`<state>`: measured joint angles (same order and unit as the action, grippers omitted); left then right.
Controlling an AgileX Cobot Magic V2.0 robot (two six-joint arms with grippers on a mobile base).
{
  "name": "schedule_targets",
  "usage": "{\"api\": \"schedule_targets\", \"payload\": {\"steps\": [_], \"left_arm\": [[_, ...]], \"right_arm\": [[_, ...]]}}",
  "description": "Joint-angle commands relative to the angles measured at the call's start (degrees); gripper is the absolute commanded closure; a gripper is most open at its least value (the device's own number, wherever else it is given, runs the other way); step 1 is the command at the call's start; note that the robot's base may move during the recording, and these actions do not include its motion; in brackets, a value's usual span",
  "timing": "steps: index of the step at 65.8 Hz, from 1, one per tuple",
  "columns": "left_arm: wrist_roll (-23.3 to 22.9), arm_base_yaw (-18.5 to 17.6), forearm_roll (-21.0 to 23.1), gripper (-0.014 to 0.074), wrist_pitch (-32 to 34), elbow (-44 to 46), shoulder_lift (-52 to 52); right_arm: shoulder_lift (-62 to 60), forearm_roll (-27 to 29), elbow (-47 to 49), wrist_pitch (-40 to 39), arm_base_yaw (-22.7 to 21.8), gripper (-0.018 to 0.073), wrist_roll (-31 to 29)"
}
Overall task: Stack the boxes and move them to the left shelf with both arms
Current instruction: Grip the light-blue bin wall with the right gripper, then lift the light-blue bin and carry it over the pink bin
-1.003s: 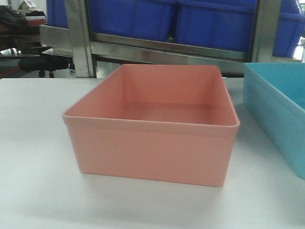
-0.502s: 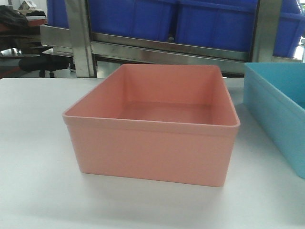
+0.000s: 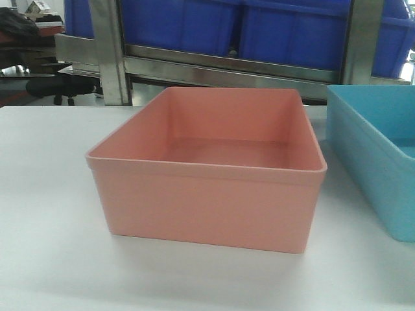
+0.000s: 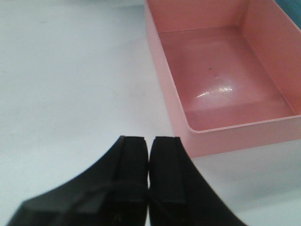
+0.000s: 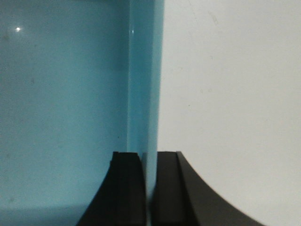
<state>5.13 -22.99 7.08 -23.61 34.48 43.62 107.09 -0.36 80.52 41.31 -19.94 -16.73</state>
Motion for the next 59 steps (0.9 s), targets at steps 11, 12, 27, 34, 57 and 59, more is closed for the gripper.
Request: {"api": "schedule_targets", "payload": {"steps": [11, 12, 27, 34, 57, 59], "left_arm": [[0.3, 0.19, 2.35, 0.0601, 3.82, 1.49, -0.33], [0.3, 0.19, 2.35, 0.0601, 3.82, 1.49, -0.33], [0.3, 0.19, 2.35, 0.0601, 3.82, 1.49, -0.33], [0.3, 0.19, 2.35, 0.0601, 3.82, 1.49, -0.33], [0.3, 0.19, 2.35, 0.0601, 3.82, 1.49, -0.33], [0.3, 0.19, 2.35, 0.0601, 3.82, 1.49, -0.33]], "right_arm": [[-10.4, -0.89, 1.88, -2.29, -0.36, 0.0504, -0.47], [-10.91, -0.89, 1.88, -2.28, -0.36, 0.0504, -0.47], [-19.88, -0.03, 1.88, -1.82, -0.36, 0.0504, 3.44], [-23.34, 1.41, 1.88, -0.08, -0.36, 0.0504, 7.74], [-30.16, 11.36, 2.37, 5.27, -0.36, 0.0504, 10.89], [-30.67, 13.34, 2.37, 5.19, -0.36, 0.0504, 11.22]]}}
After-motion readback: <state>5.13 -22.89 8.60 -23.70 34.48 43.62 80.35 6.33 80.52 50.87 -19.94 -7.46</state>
